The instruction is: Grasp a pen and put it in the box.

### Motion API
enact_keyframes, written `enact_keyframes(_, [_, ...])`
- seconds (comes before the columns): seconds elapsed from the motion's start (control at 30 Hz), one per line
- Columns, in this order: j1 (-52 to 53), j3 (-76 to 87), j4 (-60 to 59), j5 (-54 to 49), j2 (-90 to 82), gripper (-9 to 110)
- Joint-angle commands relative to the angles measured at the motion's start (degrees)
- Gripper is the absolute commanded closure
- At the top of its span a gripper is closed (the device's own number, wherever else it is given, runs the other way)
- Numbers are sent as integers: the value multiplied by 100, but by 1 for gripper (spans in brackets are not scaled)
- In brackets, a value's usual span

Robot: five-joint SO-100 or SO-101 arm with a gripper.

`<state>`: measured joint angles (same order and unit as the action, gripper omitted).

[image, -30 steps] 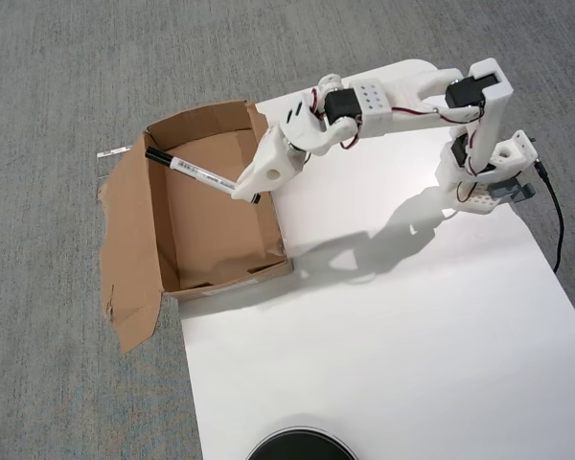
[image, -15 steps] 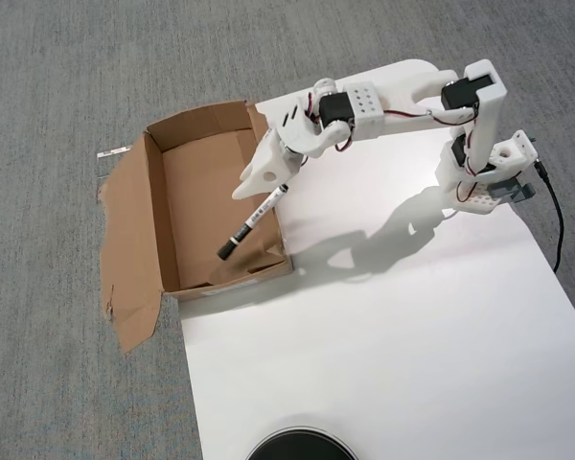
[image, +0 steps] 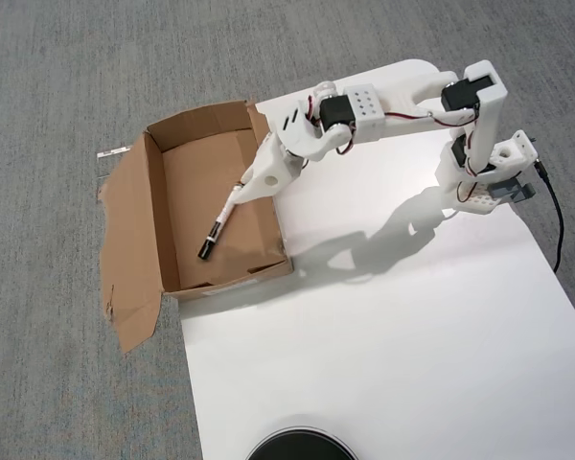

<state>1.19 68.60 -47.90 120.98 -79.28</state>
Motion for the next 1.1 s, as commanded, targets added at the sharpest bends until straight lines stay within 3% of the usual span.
enact_keyframes(0.0, [-110, -48, -9, -40, -167, 84])
enact_keyframes(0.4, [-180, -22, -105, -31, -800, 84])
enact_keyframes(0.87, [-171, 4, -2021, 48, -2109, 84])
enact_keyframes(1.07, [-198, 1217, -1960, 716, -3015, 84])
